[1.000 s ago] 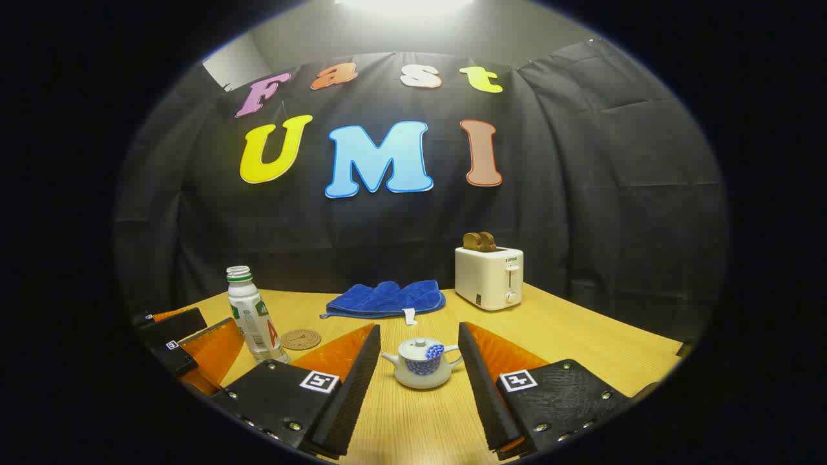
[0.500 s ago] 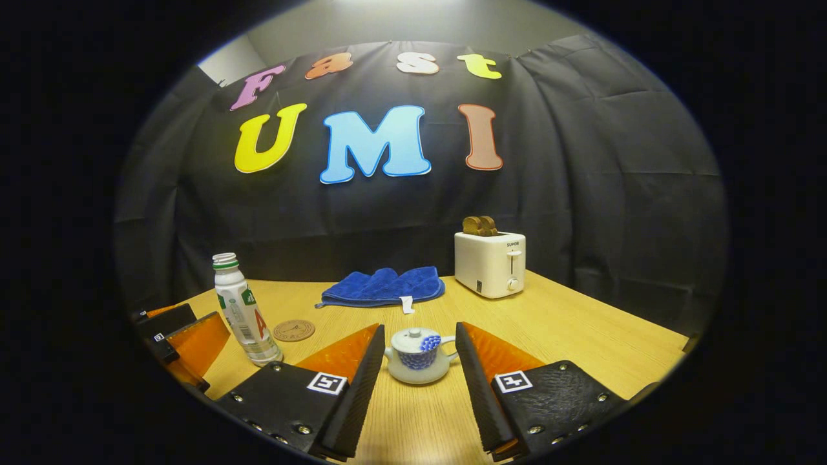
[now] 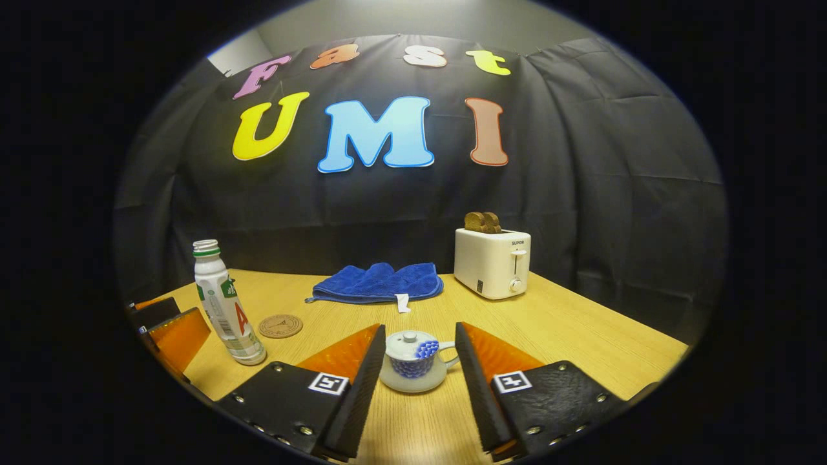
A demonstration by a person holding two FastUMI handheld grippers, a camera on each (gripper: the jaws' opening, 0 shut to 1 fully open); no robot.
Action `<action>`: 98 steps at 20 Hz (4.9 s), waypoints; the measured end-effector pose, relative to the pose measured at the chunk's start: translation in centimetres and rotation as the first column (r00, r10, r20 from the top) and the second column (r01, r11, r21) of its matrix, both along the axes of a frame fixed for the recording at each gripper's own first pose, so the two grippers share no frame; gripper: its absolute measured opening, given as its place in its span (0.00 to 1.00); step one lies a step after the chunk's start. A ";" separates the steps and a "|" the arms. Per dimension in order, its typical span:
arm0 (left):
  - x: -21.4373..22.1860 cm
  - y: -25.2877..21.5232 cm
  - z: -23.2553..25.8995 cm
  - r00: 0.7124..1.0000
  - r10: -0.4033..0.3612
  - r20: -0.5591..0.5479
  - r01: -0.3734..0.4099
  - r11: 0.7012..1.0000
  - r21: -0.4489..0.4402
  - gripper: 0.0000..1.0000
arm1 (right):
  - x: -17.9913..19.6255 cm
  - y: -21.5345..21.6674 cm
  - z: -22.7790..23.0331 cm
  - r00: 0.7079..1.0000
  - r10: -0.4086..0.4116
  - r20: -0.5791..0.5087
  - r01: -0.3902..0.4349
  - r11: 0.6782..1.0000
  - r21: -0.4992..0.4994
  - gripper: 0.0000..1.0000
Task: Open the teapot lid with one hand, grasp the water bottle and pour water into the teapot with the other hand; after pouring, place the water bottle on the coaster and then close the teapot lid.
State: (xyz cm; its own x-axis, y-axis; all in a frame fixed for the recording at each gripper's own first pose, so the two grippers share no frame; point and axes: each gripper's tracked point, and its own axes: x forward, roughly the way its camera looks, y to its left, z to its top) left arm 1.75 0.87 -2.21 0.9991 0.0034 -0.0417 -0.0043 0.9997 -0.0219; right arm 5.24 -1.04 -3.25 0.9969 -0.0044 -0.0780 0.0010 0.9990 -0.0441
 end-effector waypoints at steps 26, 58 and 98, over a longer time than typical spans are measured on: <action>0.9 1.8 -0.3 1.000 -0.003 0.006 0.004 1.000 -0.030 0.96 | 6.1 1.7 -3.0 0.993 0.071 -0.095 -0.075 0.997 -0.036 0.33; 1.2 2.3 -0.6 1.000 0.007 0.004 -0.007 0.999 -0.033 0.93 | 6.3 1.2 -2.9 0.994 0.043 -0.101 -0.044 0.999 -0.006 0.07; 9.5 5.2 -4.6 0.992 0.075 -0.098 -0.066 0.994 0.089 0.92 | 4.5 -2.7 0.7 0.998 -0.001 0.055 -0.008 0.987 0.160 0.07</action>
